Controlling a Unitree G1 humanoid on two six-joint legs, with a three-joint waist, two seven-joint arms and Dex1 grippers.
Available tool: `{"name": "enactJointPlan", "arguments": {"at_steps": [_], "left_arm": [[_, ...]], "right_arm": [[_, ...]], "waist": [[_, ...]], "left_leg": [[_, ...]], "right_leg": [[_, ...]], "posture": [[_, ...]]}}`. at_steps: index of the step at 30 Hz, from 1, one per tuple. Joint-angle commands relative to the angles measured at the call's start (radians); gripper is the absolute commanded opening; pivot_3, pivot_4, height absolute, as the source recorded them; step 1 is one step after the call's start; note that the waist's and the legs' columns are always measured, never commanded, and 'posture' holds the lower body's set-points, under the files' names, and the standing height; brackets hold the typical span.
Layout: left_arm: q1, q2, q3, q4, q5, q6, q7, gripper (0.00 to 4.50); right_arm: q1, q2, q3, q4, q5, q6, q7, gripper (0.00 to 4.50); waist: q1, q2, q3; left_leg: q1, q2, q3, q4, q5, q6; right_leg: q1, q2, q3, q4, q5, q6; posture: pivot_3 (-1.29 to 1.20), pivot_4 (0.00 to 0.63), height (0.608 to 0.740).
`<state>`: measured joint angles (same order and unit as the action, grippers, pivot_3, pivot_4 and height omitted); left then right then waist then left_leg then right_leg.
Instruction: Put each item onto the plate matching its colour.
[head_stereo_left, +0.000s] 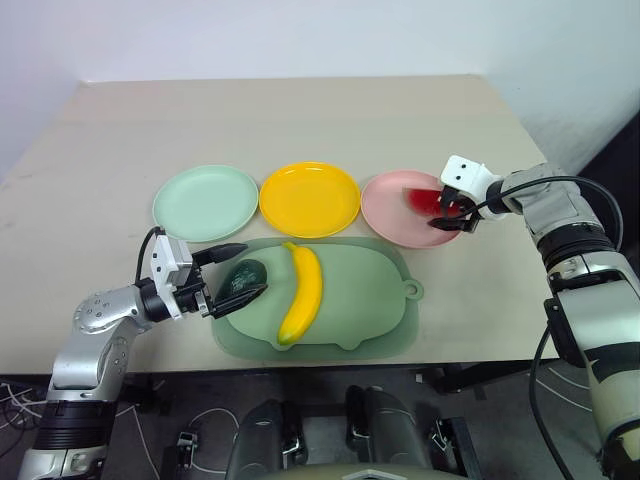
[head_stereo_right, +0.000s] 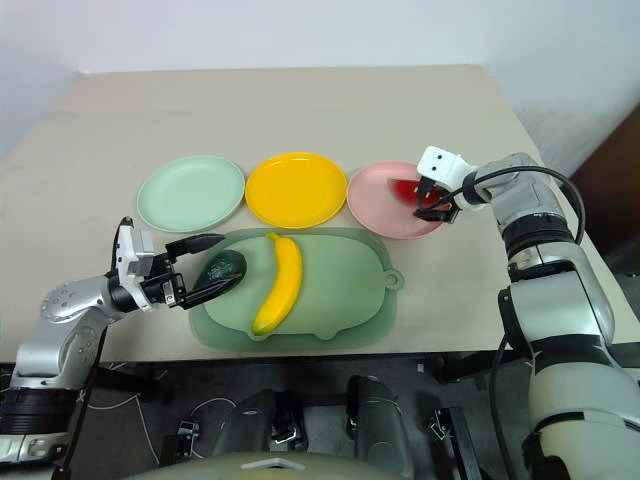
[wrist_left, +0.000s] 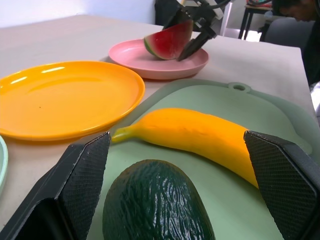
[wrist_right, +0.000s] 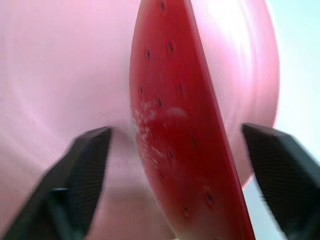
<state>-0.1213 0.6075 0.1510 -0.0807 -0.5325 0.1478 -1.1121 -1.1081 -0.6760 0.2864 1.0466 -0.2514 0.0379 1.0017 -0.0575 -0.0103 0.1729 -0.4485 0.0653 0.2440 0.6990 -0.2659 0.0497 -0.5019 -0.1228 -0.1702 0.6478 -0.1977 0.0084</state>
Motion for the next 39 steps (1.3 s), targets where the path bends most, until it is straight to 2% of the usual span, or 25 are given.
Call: {"name": "enactJointPlan", "arguments": {"at_steps": [1,6,12,16,19,22,24,28,32,39], "left_arm": [[-0.008,0.011,0.018,-0.009,-0.010,-0.014,-0.010,4.50],[-0.018,0.014,0.021,-0.020,-0.015,0.003,-0.003,4.50],[-0.031,0.020,0.024,-0.056,-0.026,0.040,0.022,4.50],[-0.032,0.027,0.031,-0.085,-0.039,0.067,0.035,4.50],[-0.028,0.037,0.040,-0.103,-0.067,0.100,0.041,4.50],[-0.025,0.048,0.040,-0.105,-0.070,0.115,0.033,4.50],[-0.029,0.048,0.040,-0.106,-0.071,0.121,0.034,4.50],[-0.036,0.051,0.040,-0.109,-0.071,0.131,0.034,4.50],[-0.049,0.064,0.045,-0.113,-0.070,0.138,0.029,4.50],[-0.076,0.082,0.051,-0.110,-0.074,0.157,0.035,4.50]], "right_arm": [[-0.015,-0.002,-0.041,-0.062,0.033,-0.004,0.029,4.48],[0.025,-0.034,-0.090,-0.225,0.092,0.044,0.094,4.48],[0.139,-0.070,-0.212,-0.614,0.246,0.341,0.145,4.48],[0.232,-0.053,-0.296,-0.937,0.392,0.689,0.116,4.48],[0.289,0.039,-0.393,-1.240,0.570,1.063,0.027,4.48],[0.305,0.140,-0.440,-1.405,0.651,1.363,-0.078,4.48],[0.311,0.195,-0.450,-1.483,0.695,1.495,-0.121,4.48],[0.322,0.242,-0.423,-1.492,0.782,1.577,-0.218,4.48],[0.315,0.270,-0.330,-1.382,0.908,1.577,-0.377,4.48],[0.234,0.327,-0.280,-1.148,1.167,1.577,-0.696,4.48]], "waist": [[-0.001,0.000,0.000],[-0.003,0.001,0.000],[0.006,0.001,0.000],[0.013,0.001,0.000],[0.012,0.001,0.000],[0.013,0.001,0.000],[0.016,0.001,0.000],[0.020,0.000,0.000],[0.015,0.000,0.000],[0.012,0.000,0.000]], "left_leg": [[0.000,0.000,0.000,0.000,0.000,0.000],[0.000,0.000,0.000,0.000,0.000,0.000],[0.000,0.000,-0.001,0.000,0.000,0.000],[0.000,0.000,-0.001,0.000,0.000,0.000],[0.000,0.000,-0.002,0.000,0.000,0.000],[0.000,0.000,-0.002,0.000,0.000,0.000],[0.000,0.000,-0.002,0.000,0.000,0.000],[-0.001,-0.001,-0.002,0.000,0.000,0.000],[0.000,-0.001,-0.001,-0.001,0.000,0.000],[0.000,-0.001,0.000,-0.003,0.000,-0.001]], "right_leg": [[0.000,0.000,0.000,0.000,0.000,0.000],[0.000,0.000,0.000,0.000,0.000,0.001],[0.000,-0.001,0.000,0.000,0.000,0.000],[0.000,-0.001,0.000,0.000,0.000,0.000],[-0.001,-0.001,0.000,0.000,0.000,-0.001],[-0.001,-0.001,0.000,0.001,0.000,-0.001],[-0.001,-0.001,0.000,0.000,0.000,-0.001],[0.000,-0.001,0.000,-0.001,0.000,-0.001],[0.000,-0.001,0.000,-0.002,0.000,-0.001],[-0.002,0.000,0.001,-0.001,0.000,0.000]], "posture": [[0.00,0.150,0.696],[0.00,0.150,0.696],[0.00,0.150,0.696],[0.00,0.150,0.696],[0.00,0.150,0.696],[0.00,0.150,0.696],[0.00,0.150,0.696],[0.00,0.150,0.696],[0.00,0.150,0.696],[0.00,0.150,0.696]]}}
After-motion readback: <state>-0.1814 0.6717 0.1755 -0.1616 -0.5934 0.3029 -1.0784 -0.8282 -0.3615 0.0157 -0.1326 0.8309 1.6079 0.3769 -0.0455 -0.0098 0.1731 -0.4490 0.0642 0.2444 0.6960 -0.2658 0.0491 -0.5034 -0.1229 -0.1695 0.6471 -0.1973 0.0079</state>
